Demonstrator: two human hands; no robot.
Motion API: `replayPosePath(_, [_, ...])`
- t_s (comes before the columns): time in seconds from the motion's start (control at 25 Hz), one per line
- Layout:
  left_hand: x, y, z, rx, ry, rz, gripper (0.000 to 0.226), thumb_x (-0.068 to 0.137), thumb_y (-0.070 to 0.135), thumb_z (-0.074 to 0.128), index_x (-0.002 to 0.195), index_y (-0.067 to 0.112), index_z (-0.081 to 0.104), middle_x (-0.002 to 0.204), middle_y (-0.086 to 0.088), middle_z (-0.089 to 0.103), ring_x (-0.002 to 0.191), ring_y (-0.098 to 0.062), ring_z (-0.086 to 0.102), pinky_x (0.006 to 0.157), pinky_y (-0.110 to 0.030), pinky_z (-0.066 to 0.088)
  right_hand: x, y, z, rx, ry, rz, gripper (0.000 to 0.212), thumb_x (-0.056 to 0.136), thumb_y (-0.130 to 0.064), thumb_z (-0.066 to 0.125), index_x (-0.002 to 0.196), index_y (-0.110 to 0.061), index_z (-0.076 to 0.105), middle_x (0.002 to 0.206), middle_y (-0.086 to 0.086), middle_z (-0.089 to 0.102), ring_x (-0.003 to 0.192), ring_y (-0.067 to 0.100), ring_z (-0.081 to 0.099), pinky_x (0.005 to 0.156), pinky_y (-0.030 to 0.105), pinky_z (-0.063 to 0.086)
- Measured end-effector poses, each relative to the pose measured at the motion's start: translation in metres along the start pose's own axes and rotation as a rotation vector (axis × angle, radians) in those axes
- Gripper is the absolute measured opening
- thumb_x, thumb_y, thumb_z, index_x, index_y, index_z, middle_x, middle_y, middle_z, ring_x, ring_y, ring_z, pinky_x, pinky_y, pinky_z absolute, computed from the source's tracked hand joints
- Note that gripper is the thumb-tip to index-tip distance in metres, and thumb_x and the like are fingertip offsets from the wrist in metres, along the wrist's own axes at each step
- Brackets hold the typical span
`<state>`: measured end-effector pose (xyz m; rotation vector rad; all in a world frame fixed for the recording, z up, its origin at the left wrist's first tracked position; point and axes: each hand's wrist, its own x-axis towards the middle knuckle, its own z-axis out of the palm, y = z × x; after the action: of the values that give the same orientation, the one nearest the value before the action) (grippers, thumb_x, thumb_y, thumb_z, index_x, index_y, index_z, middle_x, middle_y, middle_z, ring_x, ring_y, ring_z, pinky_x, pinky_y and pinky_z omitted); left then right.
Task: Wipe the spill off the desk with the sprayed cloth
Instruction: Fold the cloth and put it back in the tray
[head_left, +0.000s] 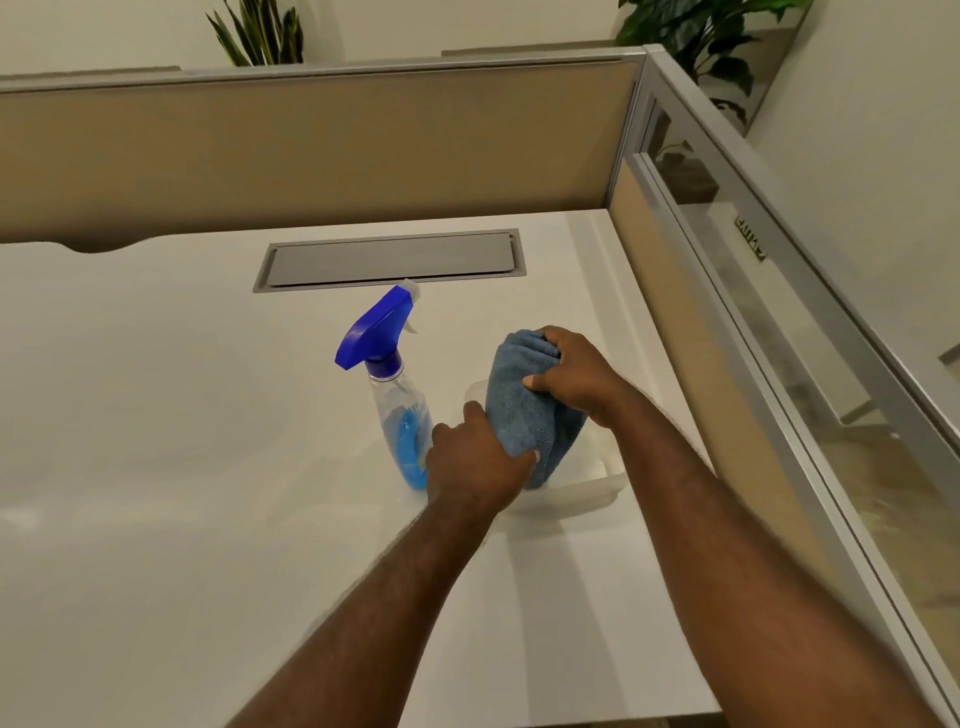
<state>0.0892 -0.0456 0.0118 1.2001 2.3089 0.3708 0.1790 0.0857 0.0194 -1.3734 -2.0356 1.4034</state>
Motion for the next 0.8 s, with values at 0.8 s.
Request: replayPosePath(0.8, [0.005,-0.007,0.020,0.281,-0.067,0.190,0.068,0.099,0.038,0.040,0.153,0.021,0.002,0.163,-0.002,-0.012,0.149,-0.033,-0.003,0.118,-0.046,0.016,-0.035,0.014,0.043,-0.403,0.346,-0.218,0.038,0.077,-0.018,0.072,0.112,-0.015,0.060,0.109,0.006,0.068,0.094,0.024,0.063,0.082,0.038,0.054])
